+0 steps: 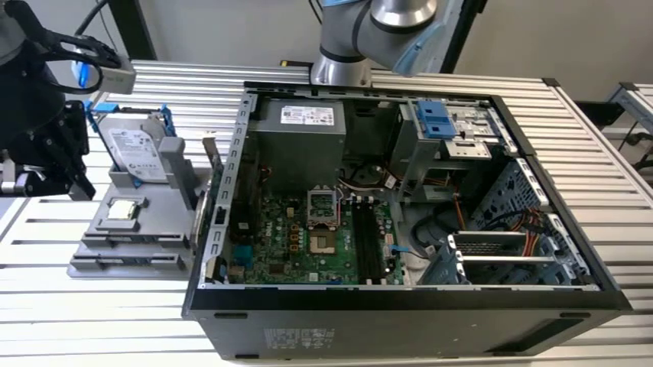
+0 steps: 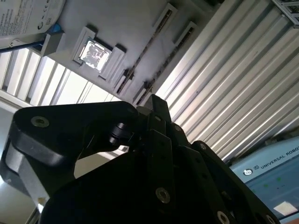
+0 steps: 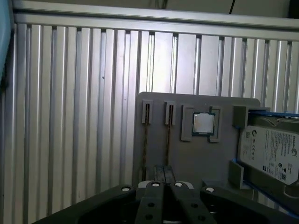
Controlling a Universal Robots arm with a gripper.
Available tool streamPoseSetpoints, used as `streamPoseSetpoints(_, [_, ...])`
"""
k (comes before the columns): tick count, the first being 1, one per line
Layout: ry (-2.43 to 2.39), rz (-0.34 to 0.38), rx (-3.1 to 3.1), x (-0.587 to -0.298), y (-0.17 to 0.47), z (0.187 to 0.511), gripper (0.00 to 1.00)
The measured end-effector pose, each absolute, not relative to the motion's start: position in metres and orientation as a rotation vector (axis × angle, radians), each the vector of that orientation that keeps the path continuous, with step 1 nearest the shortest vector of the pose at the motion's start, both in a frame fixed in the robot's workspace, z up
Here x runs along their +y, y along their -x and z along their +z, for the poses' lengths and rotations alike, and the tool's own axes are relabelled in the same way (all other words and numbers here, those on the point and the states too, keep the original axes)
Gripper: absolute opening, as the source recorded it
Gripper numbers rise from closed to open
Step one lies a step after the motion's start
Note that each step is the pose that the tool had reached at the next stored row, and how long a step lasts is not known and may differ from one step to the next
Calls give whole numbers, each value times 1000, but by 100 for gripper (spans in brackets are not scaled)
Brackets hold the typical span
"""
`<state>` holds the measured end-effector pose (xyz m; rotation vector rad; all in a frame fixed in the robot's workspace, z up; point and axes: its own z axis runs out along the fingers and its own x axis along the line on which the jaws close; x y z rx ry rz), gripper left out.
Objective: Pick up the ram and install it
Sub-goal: 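Pick up the ram and move it above insertion slot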
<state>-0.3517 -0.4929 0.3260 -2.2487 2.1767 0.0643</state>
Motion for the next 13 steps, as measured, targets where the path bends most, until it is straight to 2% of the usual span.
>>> streamPoseSetpoints(4, [2249,64,2177,-493,352,326,0])
streamPoseSetpoints(5, [2249,64,2177,-493,352,326,100])
streamPoseSetpoints(13, [2250,62,2177,-493,352,326,100])
